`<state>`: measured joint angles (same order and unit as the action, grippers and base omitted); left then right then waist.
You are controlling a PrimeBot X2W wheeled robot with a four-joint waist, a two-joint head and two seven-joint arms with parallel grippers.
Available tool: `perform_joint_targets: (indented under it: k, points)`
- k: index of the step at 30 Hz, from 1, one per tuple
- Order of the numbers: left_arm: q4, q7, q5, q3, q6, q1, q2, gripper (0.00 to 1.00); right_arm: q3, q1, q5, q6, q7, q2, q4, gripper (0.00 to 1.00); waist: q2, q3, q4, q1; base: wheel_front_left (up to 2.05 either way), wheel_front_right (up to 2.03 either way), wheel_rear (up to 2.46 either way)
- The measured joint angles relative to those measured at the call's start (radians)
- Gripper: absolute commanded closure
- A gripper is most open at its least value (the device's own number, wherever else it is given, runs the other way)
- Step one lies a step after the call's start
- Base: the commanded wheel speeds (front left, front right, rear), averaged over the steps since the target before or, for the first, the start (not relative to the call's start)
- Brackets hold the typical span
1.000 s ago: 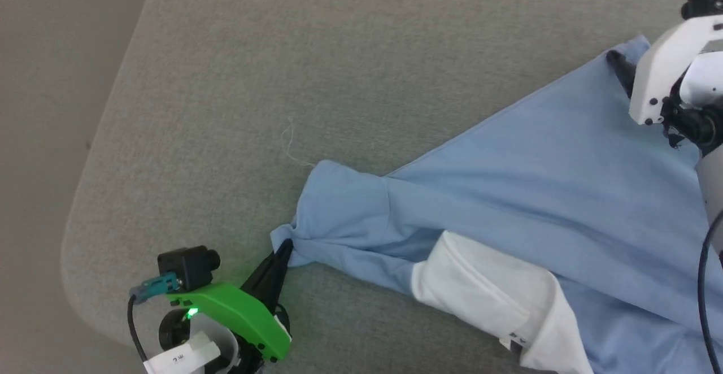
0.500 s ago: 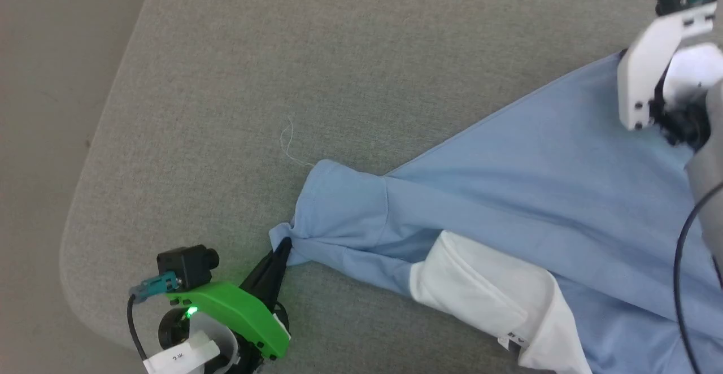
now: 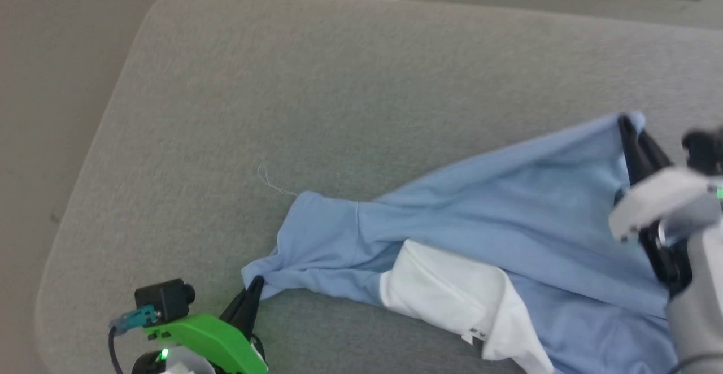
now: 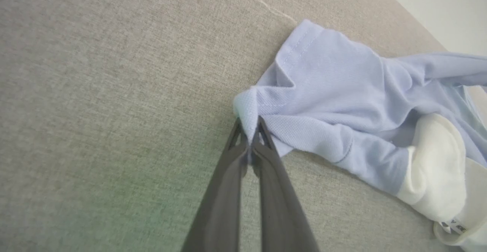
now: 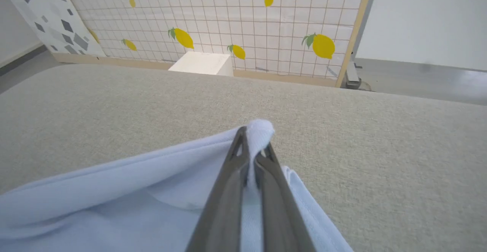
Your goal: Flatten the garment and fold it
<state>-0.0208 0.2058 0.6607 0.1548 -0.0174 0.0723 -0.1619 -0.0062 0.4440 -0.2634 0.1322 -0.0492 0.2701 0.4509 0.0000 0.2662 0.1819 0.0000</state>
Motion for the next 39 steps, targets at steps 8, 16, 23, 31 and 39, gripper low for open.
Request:
perform_joint_targets:
  k: [8,16,23,31,39]
  points:
    - [-0.045,-0.008,-0.007,-0.011,0.019,0.047,-0.019,1.00,-0.125,-0.290,-0.028,0.000,0.008,-0.113,-0.203,1.00,0.0000,-0.089,-0.094,0.0000,0.00,0.00,0.00]
    - [-0.067,-0.142,-0.079,-0.018,0.008,-0.019,-0.030,1.00,-0.191,-0.447,-0.020,0.000,0.076,-0.194,-0.424,1.00,0.0000,-0.162,-0.191,0.0000,0.00,0.00,0.00]
    - [-0.122,-0.156,-0.125,-0.029,-0.016,-0.186,-0.082,1.00,-0.219,-0.426,0.021,0.000,0.205,-0.101,-0.614,1.00,0.0000,-0.207,-0.218,0.0000,0.00,0.00,0.00]
    - [-0.183,-0.087,-0.107,-0.045,-0.036,-0.424,-0.121,1.00,-0.185,-0.273,0.012,0.000,0.407,0.093,-0.766,1.00,0.0000,-0.222,-0.239,0.0000,0.00,0.00,0.00]
    - [-0.162,0.018,-0.048,-0.043,-0.043,-0.697,-0.123,1.00,-0.035,-0.002,-0.050,0.000,0.562,0.216,-0.758,1.00,0.0000,-0.174,-0.255,0.0000,0.00,0.00,0.00]
